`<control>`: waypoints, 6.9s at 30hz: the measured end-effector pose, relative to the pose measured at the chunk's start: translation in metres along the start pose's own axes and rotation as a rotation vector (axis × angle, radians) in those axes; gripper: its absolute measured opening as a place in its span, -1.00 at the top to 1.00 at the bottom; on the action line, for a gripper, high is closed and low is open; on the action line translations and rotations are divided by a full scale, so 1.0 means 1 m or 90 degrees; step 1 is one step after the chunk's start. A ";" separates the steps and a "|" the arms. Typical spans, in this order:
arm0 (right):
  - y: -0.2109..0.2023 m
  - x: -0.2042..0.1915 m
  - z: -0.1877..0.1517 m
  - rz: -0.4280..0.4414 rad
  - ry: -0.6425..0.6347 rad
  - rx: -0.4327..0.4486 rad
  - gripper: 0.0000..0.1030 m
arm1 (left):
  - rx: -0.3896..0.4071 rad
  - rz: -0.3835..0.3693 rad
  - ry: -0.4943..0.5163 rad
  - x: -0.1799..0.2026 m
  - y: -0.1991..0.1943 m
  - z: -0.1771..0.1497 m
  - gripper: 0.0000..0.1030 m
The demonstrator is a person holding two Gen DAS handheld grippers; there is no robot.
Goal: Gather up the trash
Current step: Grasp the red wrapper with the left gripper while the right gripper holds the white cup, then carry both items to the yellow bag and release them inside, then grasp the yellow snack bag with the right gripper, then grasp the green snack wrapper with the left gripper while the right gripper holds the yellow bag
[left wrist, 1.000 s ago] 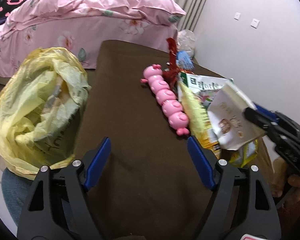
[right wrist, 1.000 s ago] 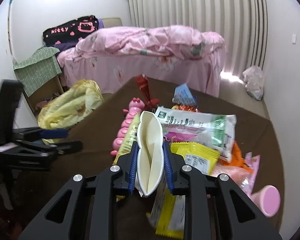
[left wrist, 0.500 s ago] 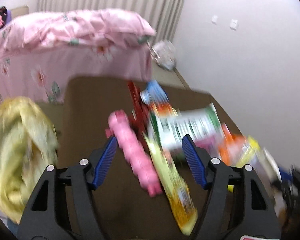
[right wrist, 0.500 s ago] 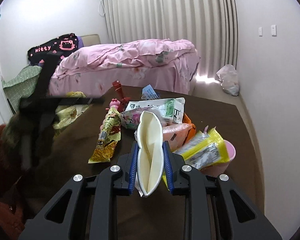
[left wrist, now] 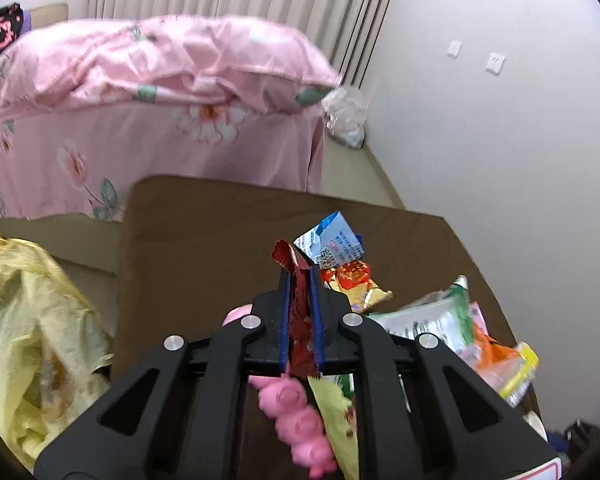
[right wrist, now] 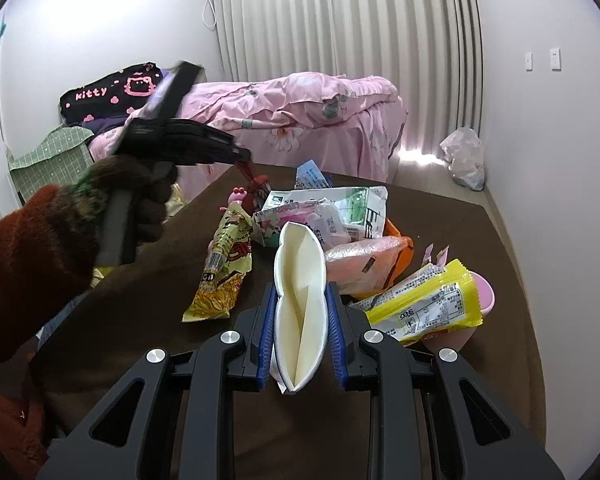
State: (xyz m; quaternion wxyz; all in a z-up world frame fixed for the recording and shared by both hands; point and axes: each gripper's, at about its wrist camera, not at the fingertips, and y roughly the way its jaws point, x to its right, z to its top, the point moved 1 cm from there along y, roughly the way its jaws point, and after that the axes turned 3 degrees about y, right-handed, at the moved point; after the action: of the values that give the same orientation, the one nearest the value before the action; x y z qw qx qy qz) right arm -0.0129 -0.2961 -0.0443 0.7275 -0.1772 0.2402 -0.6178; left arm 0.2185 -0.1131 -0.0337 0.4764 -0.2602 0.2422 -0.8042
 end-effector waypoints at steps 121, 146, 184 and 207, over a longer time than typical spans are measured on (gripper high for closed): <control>0.067 0.070 -0.022 0.031 0.271 -0.076 0.57 | -0.042 0.035 -0.036 0.002 -0.087 -0.133 -0.66; 0.009 0.007 -0.042 0.067 -0.009 -0.155 0.67 | -0.144 0.008 -0.156 -0.021 -0.036 -0.127 -0.04; -0.004 0.059 -0.029 0.019 0.120 -0.064 0.25 | -0.162 -0.084 -0.222 -0.012 -0.021 -0.113 0.04; -0.011 0.056 -0.024 0.032 0.125 -0.043 0.25 | -0.104 -0.052 -0.111 0.017 -0.044 -0.107 0.36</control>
State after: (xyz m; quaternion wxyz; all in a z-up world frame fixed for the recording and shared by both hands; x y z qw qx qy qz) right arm -0.0288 -0.3520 -0.0647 0.7091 -0.1344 0.3356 -0.6054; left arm 0.1138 -0.0939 -0.0827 0.4397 -0.3771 0.2537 -0.7746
